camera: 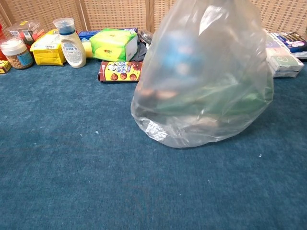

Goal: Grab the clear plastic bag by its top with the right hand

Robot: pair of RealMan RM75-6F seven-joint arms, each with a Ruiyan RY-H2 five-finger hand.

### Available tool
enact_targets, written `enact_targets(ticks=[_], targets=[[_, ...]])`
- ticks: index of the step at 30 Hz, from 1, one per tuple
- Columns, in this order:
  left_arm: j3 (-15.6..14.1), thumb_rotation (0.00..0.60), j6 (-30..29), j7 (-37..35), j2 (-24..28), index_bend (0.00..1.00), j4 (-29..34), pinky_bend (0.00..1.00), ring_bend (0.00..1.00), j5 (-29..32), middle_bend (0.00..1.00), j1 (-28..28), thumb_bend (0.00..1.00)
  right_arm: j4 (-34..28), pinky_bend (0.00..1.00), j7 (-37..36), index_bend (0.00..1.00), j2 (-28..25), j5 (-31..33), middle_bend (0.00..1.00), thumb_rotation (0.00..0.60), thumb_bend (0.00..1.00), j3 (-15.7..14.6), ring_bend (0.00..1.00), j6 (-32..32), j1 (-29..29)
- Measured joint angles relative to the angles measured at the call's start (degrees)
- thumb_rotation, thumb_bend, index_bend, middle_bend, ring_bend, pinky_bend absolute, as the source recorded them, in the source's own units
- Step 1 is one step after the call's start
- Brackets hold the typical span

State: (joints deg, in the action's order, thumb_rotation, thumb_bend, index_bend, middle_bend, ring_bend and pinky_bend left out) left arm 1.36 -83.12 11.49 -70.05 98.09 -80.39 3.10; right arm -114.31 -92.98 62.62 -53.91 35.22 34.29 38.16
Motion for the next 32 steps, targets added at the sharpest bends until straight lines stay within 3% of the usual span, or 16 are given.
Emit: enact_targets(ticks=[2, 4, 7, 13, 20, 32], targets=[[0.0, 0.014, -0.1, 0.0, 0.0, 0.47, 0.1, 0.1, 0.31, 0.0, 0.43, 0.0, 0.17, -0.9, 0.92, -0.3, 0.57, -1.4, 1.7, 0.7, 0.32, 0.41, 1.8, 0.8, -0.7, -0.6], [-0.1, 0.014, -0.2, 0.0, 0.0, 0.47, 0.2, 0.1, 0.31, -0.2, 0.43, -0.1, 0.17, -1.7, 0.97, -0.4, 0.61, -2.5, 2.7, 0.74, 0.441, 0.43, 3.2, 0.85, -1.2, -1.5], [-0.2, 0.011, -0.6, 0.0, 0.1, 0.47, 0.5, 0.1, 0.31, -0.4, 0.43, -0.3, 0.17, -2.8, 1.0, -0.7, 0.64, -4.0, 4.1, 0.77, 0.542, 0.45, 5.2, 0.89, -1.8, -3.1], [-0.6, 0.014, -1.2, 0.2, 0.3, 0.47, 1.0, 0.1, 0.31, -1.0, 0.43, -0.7, 0.17, -4.8, 1.0, -3.1, 0.65, -6.0, 4.3, 0.77, 0.596, 0.45, 10.7, 0.9, -2.8, -7.6], [-1.1, 0.014, -1.8, 0.5, 0.4, 0.47, 1.4, 0.1, 0.31, -1.6, 0.43, -1.2, 0.17, -6.4, 1.0, -7.0, 0.65, -6.8, 2.0, 0.77, 0.6, 0.45, 17.6, 0.9, -5.2, -13.2], [-1.2, 0.014, -2.2, 0.7, 0.7, 0.47, 1.8, 0.1, 0.31, -1.9, 0.43, -1.5, 0.17, -7.4, 1.0, -9.2, 0.65, -6.3, 0.2, 0.77, 0.599, 0.45, 24.4, 0.9, -7.8, -18.3]])
